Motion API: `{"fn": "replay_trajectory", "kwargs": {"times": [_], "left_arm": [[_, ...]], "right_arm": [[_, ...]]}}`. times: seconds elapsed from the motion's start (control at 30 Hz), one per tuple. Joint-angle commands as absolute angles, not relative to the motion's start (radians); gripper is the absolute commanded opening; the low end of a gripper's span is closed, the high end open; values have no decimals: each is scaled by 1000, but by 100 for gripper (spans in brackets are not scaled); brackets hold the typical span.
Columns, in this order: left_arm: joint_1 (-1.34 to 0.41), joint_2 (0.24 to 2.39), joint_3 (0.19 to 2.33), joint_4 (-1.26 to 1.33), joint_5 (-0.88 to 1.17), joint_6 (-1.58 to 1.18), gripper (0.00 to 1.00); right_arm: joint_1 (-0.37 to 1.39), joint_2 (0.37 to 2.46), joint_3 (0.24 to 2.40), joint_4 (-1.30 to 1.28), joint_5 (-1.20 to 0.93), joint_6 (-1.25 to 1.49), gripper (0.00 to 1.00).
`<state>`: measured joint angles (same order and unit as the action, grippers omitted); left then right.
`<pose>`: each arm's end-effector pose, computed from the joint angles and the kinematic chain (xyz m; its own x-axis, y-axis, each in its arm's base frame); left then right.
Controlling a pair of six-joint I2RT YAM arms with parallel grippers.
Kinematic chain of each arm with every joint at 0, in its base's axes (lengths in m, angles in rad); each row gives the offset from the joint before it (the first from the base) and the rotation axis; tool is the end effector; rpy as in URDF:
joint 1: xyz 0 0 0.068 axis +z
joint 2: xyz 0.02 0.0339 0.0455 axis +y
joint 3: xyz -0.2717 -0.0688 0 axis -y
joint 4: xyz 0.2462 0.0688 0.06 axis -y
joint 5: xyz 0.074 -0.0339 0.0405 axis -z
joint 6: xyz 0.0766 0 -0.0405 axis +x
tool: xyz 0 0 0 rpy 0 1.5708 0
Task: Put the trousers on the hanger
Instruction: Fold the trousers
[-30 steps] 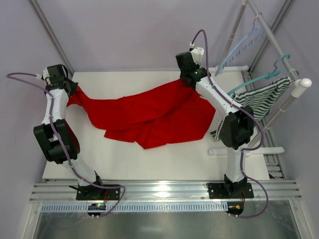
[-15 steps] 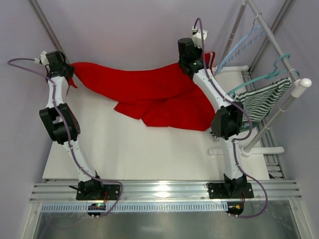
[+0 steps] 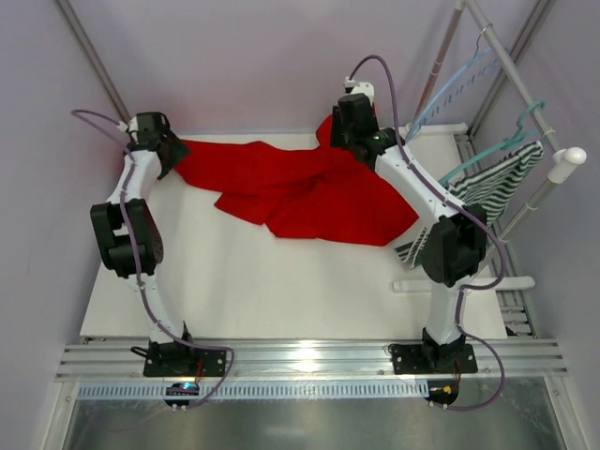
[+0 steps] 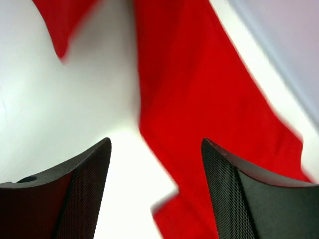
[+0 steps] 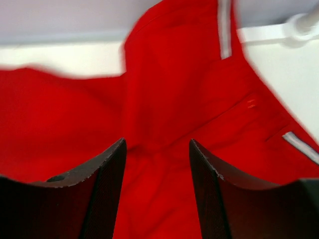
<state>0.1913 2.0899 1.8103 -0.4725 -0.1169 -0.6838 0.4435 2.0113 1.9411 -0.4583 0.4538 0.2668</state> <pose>0.5064 0.1072 0.2366 -0.3478 -0.7064 -0.6164 -0.6349 0.6612 -0.3996 0.4742 0.1881 0.3298 -0.4509 0.0482 -0.8913 0.0779 0.9969 0.0144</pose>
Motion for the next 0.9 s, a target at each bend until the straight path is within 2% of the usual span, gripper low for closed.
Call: {"fn": "replay_trajectory", "kwargs": {"times": [0.0,0.17,0.3,0.57,0.87], "left_arm": [[54,1873,1676,-529,-229,-589,73],[-115,1656,1291,-408,-145,-592,73],[-277,1624,1169,-319,-63,-623,73],[-348,1730,1138,-235,66,-604,73],[-396,1854,1192,-291,-72,-601,71]], "right_arm": [[514,1858,1856,-501,148,248,56],[563,1720,1590,-486,83,403,56],[569,1690,1438,-462,106,460,56],[571,1692,1290,-443,91,405,56],[571,1611,1154,-404,89,414,56]]}}
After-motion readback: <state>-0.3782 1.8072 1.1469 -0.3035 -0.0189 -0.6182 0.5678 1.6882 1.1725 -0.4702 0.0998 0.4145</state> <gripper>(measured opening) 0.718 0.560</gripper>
